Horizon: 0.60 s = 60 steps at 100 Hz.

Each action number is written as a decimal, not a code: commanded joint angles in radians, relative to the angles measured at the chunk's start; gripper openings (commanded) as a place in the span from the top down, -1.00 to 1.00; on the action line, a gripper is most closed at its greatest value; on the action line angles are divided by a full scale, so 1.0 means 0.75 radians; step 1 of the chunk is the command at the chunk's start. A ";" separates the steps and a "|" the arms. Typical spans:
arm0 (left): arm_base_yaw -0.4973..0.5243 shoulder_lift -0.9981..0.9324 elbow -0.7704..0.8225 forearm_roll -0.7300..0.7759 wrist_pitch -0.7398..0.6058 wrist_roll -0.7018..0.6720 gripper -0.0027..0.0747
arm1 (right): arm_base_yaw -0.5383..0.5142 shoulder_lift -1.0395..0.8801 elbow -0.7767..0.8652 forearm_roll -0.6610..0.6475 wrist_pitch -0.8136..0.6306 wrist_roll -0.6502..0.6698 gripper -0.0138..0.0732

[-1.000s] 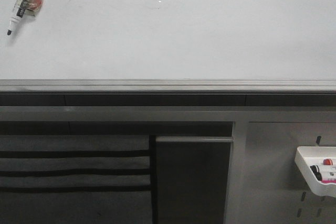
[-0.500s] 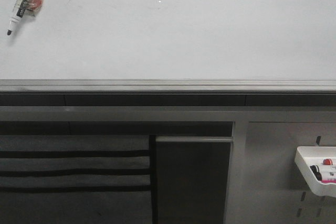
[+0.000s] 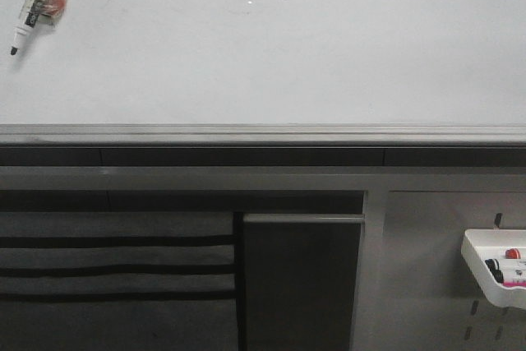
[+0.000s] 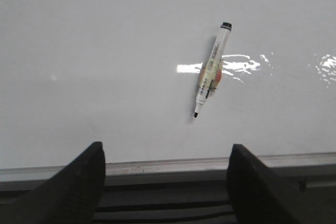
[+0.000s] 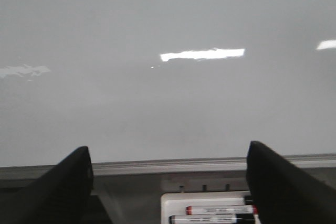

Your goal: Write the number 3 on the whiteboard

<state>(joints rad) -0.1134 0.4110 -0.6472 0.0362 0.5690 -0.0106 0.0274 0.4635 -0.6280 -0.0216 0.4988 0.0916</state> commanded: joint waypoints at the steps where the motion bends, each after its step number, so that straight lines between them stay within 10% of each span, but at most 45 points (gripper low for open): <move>1: -0.053 0.093 -0.033 -0.017 -0.128 0.055 -0.18 | 0.034 0.033 -0.047 0.169 -0.091 -0.122 -0.56; 23: -0.161 0.415 -0.070 0.106 -0.246 0.125 -0.18 | 0.223 0.111 -0.047 0.473 -0.041 -0.498 -0.56; 60: -0.161 0.966 -0.267 0.106 -0.455 0.125 -0.18 | 0.455 0.165 -0.047 0.473 -0.086 -0.530 -0.56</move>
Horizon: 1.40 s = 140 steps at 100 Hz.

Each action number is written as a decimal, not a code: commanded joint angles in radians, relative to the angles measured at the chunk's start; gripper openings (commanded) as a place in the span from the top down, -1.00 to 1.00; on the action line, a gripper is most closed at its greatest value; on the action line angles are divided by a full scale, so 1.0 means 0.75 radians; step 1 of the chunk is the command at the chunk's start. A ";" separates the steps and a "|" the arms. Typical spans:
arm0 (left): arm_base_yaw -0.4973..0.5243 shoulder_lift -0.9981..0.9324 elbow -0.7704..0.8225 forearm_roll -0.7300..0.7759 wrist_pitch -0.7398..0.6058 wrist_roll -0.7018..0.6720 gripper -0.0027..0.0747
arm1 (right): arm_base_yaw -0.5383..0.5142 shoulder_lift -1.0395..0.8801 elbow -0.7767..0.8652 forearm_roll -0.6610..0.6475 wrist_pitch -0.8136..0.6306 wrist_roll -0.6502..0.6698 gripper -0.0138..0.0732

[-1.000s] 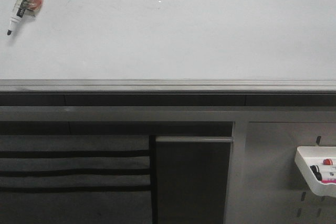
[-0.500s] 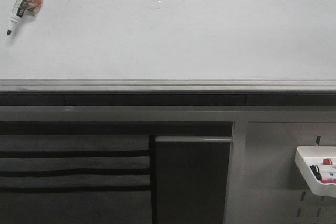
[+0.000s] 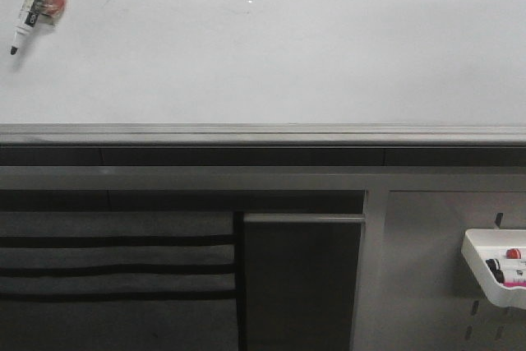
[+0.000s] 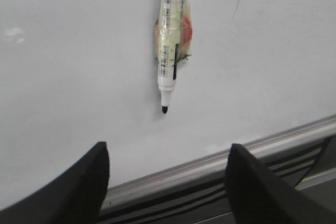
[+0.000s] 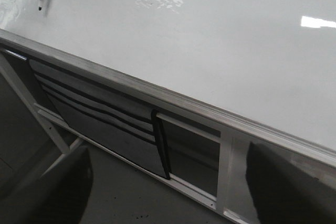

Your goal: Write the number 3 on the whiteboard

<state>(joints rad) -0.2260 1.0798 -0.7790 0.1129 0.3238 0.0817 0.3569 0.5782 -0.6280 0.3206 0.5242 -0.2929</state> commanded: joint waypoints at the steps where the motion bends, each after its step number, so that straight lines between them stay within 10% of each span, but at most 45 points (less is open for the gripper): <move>1: -0.011 0.090 -0.096 0.003 -0.131 0.002 -0.18 | 0.016 0.012 -0.047 0.017 -0.122 -0.017 -0.56; 66: -0.011 0.424 -0.232 0.073 -0.354 0.002 -0.15 | 0.016 0.012 -0.047 0.017 -0.125 -0.017 -0.56; 140: -0.011 0.443 -0.242 0.102 -0.349 0.002 0.75 | 0.016 0.012 -0.047 0.017 -0.127 -0.017 -0.56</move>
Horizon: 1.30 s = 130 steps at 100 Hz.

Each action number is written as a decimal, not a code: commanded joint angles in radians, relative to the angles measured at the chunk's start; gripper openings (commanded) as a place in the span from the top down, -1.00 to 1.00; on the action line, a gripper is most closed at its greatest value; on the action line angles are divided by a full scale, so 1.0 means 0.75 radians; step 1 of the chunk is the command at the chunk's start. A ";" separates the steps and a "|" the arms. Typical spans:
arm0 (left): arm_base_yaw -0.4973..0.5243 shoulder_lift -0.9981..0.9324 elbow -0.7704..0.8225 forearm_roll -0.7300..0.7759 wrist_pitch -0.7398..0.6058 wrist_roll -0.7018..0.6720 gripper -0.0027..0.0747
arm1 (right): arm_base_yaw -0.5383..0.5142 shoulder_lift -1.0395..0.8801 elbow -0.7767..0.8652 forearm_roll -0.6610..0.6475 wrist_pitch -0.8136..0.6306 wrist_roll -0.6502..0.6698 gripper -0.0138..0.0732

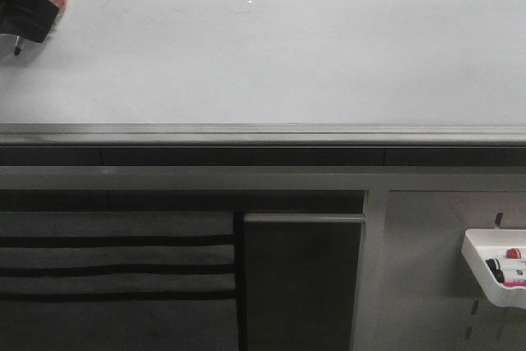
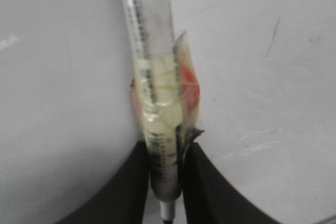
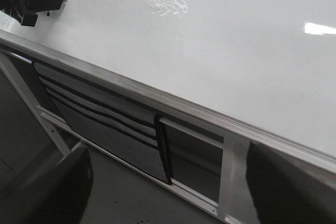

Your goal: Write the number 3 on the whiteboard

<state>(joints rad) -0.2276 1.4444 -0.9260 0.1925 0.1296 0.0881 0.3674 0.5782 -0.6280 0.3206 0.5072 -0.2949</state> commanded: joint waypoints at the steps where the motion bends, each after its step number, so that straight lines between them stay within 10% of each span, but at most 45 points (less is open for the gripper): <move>1: -0.009 -0.043 -0.046 -0.004 -0.090 -0.007 0.76 | 0.002 0.012 -0.047 0.017 -0.104 -0.015 -0.56; 41: -0.017 -0.258 -0.047 -0.075 0.441 0.013 0.98 | 0.002 0.105 -0.199 0.173 0.151 -0.012 -0.56; 75: -0.193 -0.484 -0.047 -0.826 1.050 0.849 0.98 | 0.002 0.484 -0.510 0.277 0.623 -0.436 -0.56; 99: -0.413 -0.490 -0.047 -0.995 1.201 1.086 0.98 | 0.002 0.667 -0.627 0.641 0.699 -1.030 -0.56; 130: -0.651 -0.479 -0.108 -0.990 1.203 1.112 0.98 | 0.256 0.849 -0.825 0.615 0.805 -1.092 -0.56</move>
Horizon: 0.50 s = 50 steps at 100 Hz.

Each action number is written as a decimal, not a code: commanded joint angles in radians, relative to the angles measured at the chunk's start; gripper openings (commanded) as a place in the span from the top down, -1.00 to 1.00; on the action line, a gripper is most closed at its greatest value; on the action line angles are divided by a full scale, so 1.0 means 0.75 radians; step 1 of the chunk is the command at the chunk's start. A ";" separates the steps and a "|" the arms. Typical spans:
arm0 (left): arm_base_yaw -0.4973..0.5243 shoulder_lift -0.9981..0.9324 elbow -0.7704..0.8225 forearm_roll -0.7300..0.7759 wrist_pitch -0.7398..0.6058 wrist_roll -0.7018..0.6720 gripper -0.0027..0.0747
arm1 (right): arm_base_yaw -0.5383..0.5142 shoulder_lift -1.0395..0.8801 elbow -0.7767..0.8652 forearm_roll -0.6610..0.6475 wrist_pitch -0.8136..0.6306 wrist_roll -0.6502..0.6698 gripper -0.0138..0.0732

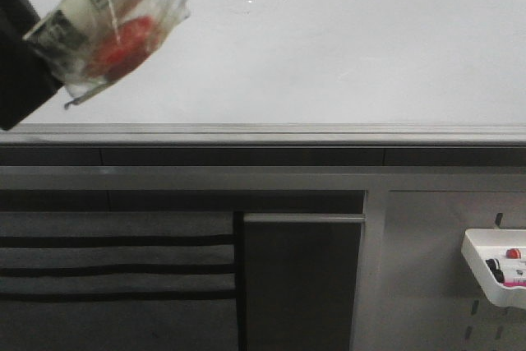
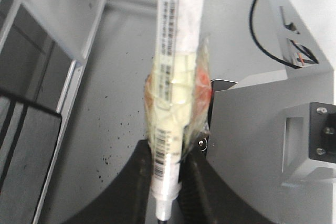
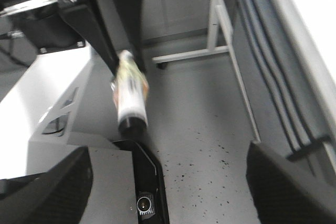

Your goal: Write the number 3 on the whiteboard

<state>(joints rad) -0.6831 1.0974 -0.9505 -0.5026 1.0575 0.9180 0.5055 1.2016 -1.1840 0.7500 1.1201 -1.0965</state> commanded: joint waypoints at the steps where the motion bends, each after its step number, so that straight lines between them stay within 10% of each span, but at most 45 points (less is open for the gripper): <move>1: -0.047 -0.017 -0.078 -0.060 -0.031 0.006 0.98 | 0.087 0.024 -0.083 0.043 -0.012 -0.024 -0.56; 25: -0.054 -0.015 -0.123 -0.060 -0.011 0.000 0.98 | 0.231 0.081 -0.133 0.024 -0.072 0.002 -0.55; 50: -0.054 -0.015 -0.123 -0.060 0.008 0.000 0.98 | 0.230 0.081 -0.133 0.008 -0.054 0.023 -0.13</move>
<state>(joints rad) -0.7149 1.0974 -1.0073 -0.5035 1.0845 0.9180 0.6746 1.2833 -1.2472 0.7262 1.0991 -1.0814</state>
